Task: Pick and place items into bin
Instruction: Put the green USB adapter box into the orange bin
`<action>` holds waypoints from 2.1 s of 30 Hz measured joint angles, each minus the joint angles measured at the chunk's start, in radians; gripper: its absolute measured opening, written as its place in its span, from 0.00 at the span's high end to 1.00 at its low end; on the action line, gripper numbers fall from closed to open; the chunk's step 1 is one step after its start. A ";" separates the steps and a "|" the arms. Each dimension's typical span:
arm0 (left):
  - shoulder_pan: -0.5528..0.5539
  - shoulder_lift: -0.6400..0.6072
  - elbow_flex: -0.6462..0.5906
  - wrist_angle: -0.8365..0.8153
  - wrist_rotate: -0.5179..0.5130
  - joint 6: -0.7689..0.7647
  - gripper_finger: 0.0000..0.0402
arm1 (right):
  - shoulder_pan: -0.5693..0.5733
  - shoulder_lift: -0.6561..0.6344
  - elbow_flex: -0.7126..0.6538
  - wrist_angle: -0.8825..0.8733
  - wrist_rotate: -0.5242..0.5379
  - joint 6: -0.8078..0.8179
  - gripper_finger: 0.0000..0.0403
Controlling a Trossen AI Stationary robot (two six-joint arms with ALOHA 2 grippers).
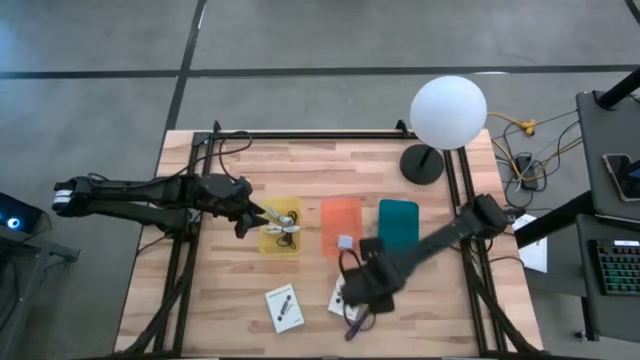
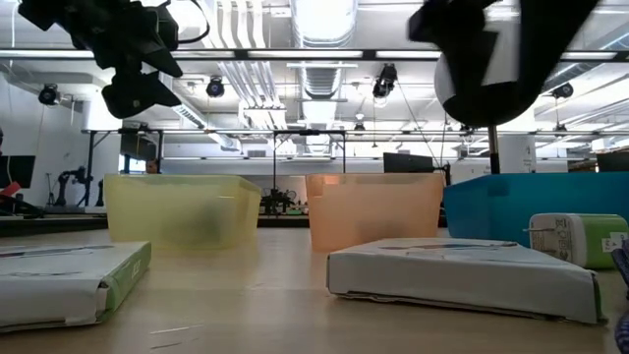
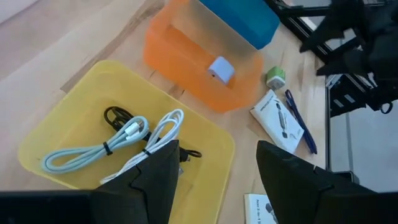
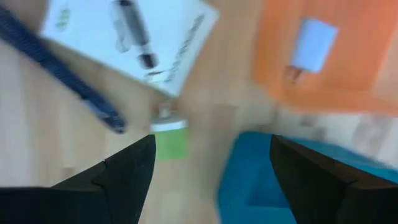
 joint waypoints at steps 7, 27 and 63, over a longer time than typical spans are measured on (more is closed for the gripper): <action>0.000 0.012 0.000 0.002 0.000 0.021 0.51 | 0.025 0.009 -0.110 0.103 -0.078 0.109 0.29; 0.000 0.028 0.000 0.003 -0.001 0.012 0.51 | 0.011 0.002 -0.296 0.270 -0.177 0.040 0.37; 0.000 0.028 0.000 0.033 -0.023 -0.014 0.51 | -0.024 -0.137 -0.261 0.230 -0.157 0.125 0.68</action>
